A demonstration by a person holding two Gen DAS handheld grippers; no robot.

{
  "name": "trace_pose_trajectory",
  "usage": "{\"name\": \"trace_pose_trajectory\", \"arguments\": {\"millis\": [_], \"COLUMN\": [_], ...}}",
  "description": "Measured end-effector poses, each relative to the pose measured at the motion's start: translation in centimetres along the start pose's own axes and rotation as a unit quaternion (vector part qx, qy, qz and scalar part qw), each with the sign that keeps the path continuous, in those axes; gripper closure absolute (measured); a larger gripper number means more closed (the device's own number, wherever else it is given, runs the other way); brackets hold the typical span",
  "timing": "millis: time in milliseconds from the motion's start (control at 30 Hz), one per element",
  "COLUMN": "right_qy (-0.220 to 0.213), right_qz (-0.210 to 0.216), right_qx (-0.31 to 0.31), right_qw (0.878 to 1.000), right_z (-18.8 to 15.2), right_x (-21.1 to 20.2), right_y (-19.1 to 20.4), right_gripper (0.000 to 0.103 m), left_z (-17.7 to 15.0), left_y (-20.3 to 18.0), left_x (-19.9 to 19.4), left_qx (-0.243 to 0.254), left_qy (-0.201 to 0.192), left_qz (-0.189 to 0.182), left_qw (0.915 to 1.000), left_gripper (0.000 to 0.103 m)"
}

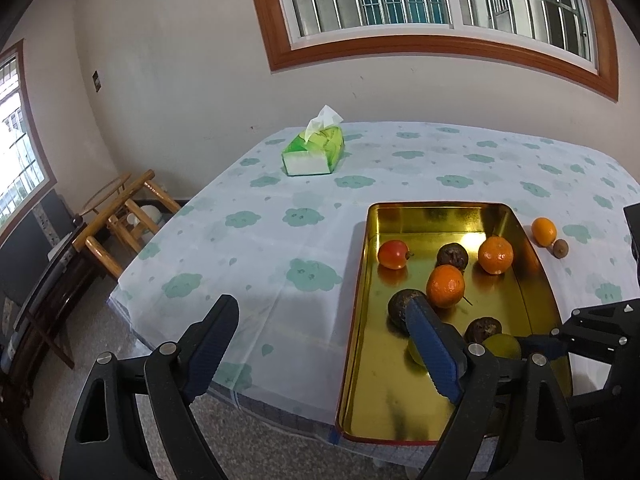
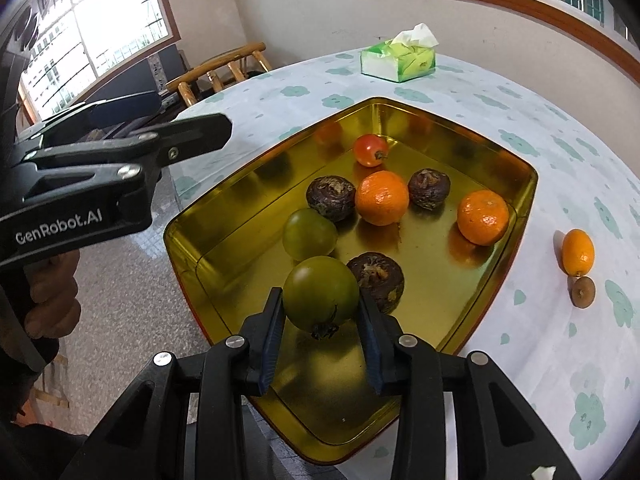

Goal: Organize fruits
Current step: 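Carry the green tomato into the gold tray and open the right gripper, then grasp the second mandarin on the cloth with the left gripper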

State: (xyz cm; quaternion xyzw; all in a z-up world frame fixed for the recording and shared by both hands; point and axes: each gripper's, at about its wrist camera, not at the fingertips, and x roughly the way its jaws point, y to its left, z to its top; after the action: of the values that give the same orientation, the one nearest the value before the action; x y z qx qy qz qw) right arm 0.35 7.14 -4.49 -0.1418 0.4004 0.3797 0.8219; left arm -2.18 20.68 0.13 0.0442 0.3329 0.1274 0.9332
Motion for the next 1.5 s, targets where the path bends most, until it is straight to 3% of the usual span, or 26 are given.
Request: {"name": "trace_pose_trajectory", "arguments": {"millis": [533, 567, 633, 733, 900, 1033, 1200, 1333, 1433, 1500], "right_qy": [-0.080, -0.085, -0.092, -0.124, -0.119, -0.094, -0.057, -0.036, -0.030, -0.019], "right_qz": [-0.028, -0.039, -0.059, -0.050, -0.139, -0.224, -0.283, -0.312, -0.294, -0.307], "right_qx": [0.059, 0.065, 0.083, 0.135, 0.176, 0.207, 0.256, 0.279, 0.312, 0.312], "right_qw": [0.995, 0.994, 0.991, 0.982, 0.967, 0.948, 0.923, 0.907, 0.903, 0.899], "right_z": [-0.1, -0.2, -0.7, -2.1, -4.7, -7.4, -10.0, -11.7, -12.8, -12.8], "right_x": [-3.8, -4.2, -4.9, -7.0, -9.0, -9.8, -10.3, -10.6, -11.0, -10.8], "right_y": [-3.5, -4.1, -5.4, -8.4, -13.4, -18.2, -24.0, -27.2, -29.3, -29.9], "right_gripper": [0.042, 0.037, 0.036, 0.032, 0.028, 0.021, 0.015, 0.010, 0.009, 0.000], "left_z": [-0.2, -0.2, -0.2, -0.2, 0.1, 0.5, 1.3, 2.2, 3.0, 3.5], "left_y": [-1.0, -1.1, -1.2, -1.6, -2.6, -3.9, -5.9, -8.0, -9.6, -10.6], "left_x": [0.2, 0.2, 0.1, 0.1, -0.2, -0.3, -0.5, -0.5, -0.2, 0.0], "left_qx": [0.014, 0.015, 0.017, 0.023, 0.042, 0.059, 0.084, 0.106, 0.121, 0.131], "left_qy": [0.004, 0.004, 0.004, 0.004, 0.000, -0.002, -0.005, -0.004, 0.002, 0.004], "left_qz": [-0.010, -0.010, -0.012, -0.016, -0.020, -0.031, -0.040, -0.056, -0.076, -0.082], "left_qw": [0.9998, 0.9998, 0.9998, 0.9996, 0.9989, 0.9978, 0.9956, 0.9928, 0.9898, 0.9879], "left_gripper": [0.017, 0.017, 0.017, 0.017, 0.017, 0.017, 0.017, 0.017, 0.017, 0.017]}}
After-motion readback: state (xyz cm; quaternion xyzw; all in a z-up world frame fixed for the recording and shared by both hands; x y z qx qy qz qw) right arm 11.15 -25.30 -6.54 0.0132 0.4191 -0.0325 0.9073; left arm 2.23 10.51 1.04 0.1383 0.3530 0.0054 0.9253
